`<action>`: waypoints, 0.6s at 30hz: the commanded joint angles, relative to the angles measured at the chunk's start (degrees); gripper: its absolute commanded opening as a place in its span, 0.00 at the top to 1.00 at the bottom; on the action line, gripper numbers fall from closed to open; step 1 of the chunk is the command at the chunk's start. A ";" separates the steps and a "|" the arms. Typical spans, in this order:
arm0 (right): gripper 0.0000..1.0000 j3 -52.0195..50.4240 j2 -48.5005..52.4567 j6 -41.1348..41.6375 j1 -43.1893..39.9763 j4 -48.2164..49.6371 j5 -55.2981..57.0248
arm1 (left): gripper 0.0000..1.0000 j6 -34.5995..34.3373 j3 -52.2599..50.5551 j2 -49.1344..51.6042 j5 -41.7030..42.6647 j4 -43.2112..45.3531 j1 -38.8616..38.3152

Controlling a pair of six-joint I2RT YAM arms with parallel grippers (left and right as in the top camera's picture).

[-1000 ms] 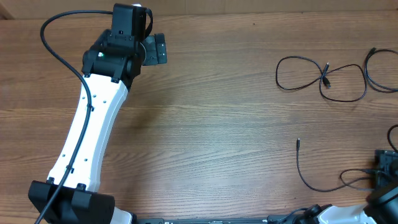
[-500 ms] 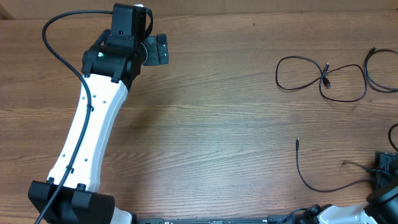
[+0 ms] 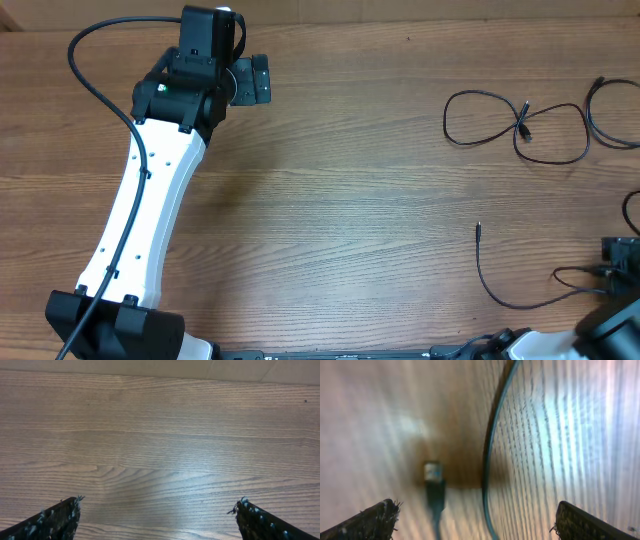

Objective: Untangle cables

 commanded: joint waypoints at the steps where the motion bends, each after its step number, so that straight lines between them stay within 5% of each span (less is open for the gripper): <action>1: 0.00 1.49 -9.16 3.15 3.19 -1.73 4.83 | 0.00 0.61 0.87 -0.13 0.63 0.13 -0.37; 9: 0.00 1.49 -19.43 4.85 3.85 -3.69 5.09 | 0.00 0.61 0.87 -0.13 0.63 0.35 -0.33; 18: 0.00 1.46 -20.24 4.90 3.85 -7.08 2.69 | 0.00 0.61 0.87 -0.13 0.63 0.33 -0.33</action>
